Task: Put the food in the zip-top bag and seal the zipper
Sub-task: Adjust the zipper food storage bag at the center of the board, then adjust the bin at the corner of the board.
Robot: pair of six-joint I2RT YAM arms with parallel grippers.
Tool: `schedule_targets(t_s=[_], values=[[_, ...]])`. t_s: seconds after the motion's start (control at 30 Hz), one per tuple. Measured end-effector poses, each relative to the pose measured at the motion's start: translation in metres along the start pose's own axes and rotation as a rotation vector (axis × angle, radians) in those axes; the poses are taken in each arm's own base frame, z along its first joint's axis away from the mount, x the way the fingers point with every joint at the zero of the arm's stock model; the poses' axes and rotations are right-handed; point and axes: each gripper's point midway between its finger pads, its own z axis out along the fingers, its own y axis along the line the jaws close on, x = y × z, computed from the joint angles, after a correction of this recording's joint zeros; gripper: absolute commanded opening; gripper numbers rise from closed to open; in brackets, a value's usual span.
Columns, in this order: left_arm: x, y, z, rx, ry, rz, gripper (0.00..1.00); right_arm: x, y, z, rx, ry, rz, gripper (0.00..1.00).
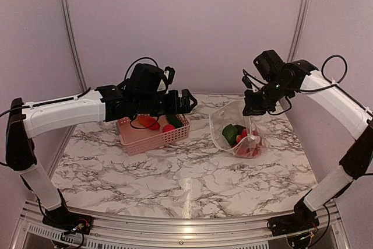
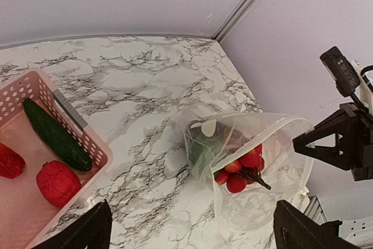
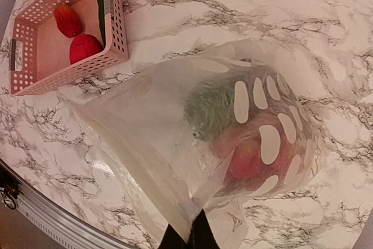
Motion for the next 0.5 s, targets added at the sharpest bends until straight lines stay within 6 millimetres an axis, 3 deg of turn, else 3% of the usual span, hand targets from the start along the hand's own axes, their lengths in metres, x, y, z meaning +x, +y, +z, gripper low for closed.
schedule_targets(t_s=[0.13,0.37,0.5], values=[[0.016,0.040,-0.018,-0.074,0.029,-0.015,0.99,-0.002,0.008,0.002,-0.040,0.002,-0.002,0.00],[0.006,0.075,-0.036,-0.254,-0.032,0.000,0.98,-0.005,0.015,0.007,-0.073,0.016,-0.010,0.00],[-0.011,0.094,-0.026,-0.320,-0.018,0.024,0.82,-0.004,0.017,0.007,-0.087,0.020,-0.012,0.00]])
